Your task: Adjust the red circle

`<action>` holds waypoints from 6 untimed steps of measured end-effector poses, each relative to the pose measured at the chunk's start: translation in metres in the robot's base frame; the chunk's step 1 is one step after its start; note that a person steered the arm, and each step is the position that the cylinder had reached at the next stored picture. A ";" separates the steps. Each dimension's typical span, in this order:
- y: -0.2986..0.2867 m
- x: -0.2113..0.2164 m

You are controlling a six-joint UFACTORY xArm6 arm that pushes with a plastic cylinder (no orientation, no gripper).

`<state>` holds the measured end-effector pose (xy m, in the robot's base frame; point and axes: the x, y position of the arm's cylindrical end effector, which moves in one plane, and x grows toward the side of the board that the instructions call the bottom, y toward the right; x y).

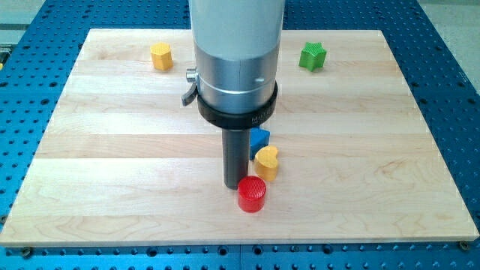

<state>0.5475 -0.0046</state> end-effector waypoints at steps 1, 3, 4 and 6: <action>0.005 0.001; -0.039 0.024; 0.001 0.047; 0.060 0.071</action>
